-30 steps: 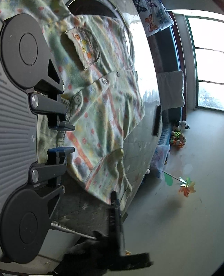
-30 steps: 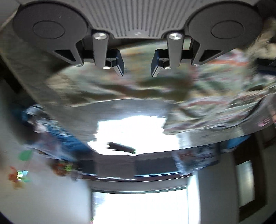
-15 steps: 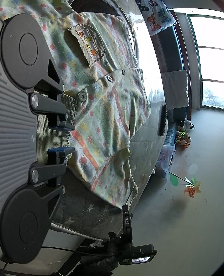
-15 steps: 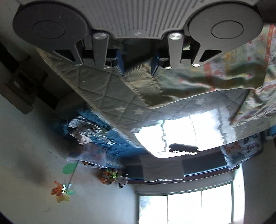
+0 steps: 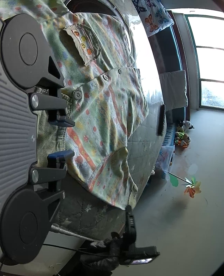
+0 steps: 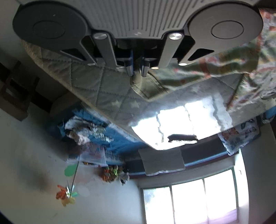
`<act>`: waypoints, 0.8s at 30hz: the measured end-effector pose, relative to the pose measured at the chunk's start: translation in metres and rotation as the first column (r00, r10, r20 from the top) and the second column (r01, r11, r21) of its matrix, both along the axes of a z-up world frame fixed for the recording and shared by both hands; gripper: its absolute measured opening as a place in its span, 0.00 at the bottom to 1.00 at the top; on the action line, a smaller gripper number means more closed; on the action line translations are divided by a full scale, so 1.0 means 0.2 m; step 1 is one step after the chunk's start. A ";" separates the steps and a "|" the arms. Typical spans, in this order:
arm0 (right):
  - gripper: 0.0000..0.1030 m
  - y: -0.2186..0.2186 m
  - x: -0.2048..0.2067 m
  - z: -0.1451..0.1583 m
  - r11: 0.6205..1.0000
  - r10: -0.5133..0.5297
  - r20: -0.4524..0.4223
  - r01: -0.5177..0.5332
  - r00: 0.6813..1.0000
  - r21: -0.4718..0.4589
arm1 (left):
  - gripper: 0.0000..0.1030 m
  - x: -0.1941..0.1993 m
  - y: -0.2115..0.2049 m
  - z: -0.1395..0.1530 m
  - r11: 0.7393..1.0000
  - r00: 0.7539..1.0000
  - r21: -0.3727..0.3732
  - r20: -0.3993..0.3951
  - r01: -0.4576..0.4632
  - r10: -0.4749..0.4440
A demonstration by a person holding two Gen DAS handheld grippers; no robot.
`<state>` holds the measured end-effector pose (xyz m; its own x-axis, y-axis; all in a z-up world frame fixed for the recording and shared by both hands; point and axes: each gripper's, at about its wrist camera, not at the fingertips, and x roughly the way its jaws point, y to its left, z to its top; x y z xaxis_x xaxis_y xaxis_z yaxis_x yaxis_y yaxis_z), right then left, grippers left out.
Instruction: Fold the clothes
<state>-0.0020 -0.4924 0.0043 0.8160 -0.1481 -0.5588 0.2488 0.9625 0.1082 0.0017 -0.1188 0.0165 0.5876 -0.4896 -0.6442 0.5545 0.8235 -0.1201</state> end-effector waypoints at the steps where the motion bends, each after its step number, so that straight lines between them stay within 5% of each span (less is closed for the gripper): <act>1: 0.06 0.01 -0.01 0.02 1.000 0.011 0.015 -0.011 1.000 -0.001 | 0.34 0.00 0.00 0.00 1.000 1.000 0.000 0.000 -0.002 0.002; 11: 0.05 0.36 -0.06 0.37 0.967 0.256 0.171 -0.254 0.951 -0.036 | 0.47 -0.01 0.07 0.01 0.998 0.998 -0.014 0.020 -0.055 0.055; 24: 0.05 1.13 -0.02 0.54 0.776 0.630 0.191 -0.623 0.753 -0.102 | 0.52 -0.05 0.36 0.01 0.975 0.978 -0.076 0.026 -0.207 0.209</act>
